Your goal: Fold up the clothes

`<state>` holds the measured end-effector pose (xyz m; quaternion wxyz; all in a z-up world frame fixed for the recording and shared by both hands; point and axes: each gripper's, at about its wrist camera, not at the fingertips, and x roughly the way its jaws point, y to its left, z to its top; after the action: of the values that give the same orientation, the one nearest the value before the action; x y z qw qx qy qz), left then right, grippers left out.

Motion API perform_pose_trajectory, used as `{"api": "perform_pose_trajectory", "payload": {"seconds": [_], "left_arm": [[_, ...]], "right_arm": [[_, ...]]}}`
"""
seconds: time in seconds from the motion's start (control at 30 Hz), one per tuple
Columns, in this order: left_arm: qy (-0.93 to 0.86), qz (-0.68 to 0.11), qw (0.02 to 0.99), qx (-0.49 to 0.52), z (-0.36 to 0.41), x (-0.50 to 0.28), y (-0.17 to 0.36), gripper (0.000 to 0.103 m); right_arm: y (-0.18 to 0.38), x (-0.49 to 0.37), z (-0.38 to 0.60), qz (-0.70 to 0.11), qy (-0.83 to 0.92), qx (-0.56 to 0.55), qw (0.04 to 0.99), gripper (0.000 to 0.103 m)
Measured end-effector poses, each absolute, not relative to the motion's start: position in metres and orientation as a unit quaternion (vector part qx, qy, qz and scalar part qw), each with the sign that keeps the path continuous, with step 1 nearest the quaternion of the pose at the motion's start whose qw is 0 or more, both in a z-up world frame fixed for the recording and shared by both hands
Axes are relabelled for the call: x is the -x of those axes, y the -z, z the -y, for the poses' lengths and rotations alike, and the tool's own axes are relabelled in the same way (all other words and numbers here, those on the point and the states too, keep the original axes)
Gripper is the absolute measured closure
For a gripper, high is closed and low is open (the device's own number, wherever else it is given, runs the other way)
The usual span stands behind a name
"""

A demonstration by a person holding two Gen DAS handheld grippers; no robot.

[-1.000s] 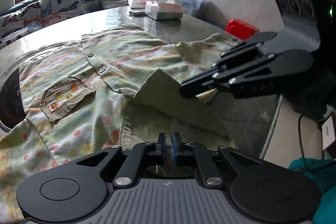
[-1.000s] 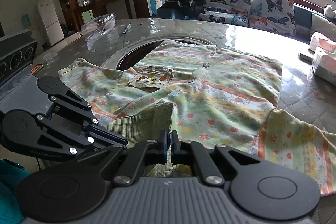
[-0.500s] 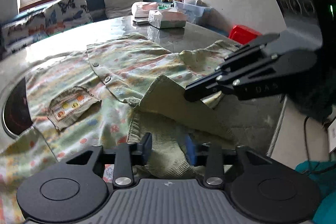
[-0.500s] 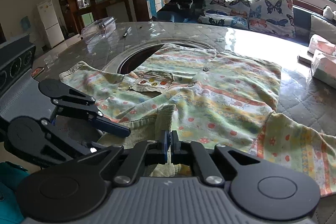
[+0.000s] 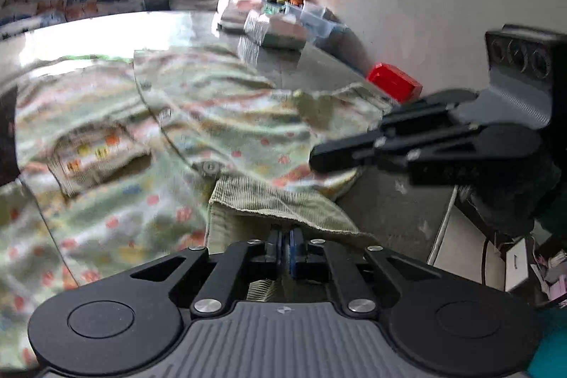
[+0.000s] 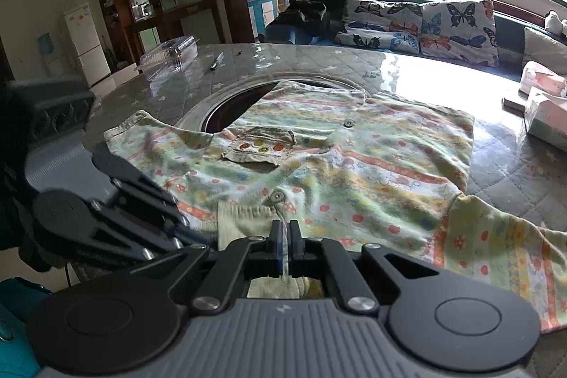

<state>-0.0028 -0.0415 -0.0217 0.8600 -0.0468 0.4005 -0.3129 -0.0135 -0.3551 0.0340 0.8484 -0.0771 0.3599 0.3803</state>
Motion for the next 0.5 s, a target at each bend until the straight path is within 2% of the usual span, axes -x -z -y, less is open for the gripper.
{"api": "perform_pose_trajectory", "payload": {"seconds": [0.33,0.4,0.5], "left_arm": [[0.321,-0.390,0.863,0.027,0.037,0.015,0.018,0.090],[0.321,-0.389,0.863,0.025,0.032,0.018,0.014,0.082],[0.313,-0.381,0.869,0.022,0.024,0.023,0.004,0.080]], "right_arm": [[-0.012,0.000,0.328,-0.377,-0.401,0.101,0.829,0.095],[-0.004,0.000,0.324,-0.384,-0.402,0.111,0.824,0.095],[0.000,0.006,0.322,-0.382,-0.406,0.127,0.820,0.095]]}}
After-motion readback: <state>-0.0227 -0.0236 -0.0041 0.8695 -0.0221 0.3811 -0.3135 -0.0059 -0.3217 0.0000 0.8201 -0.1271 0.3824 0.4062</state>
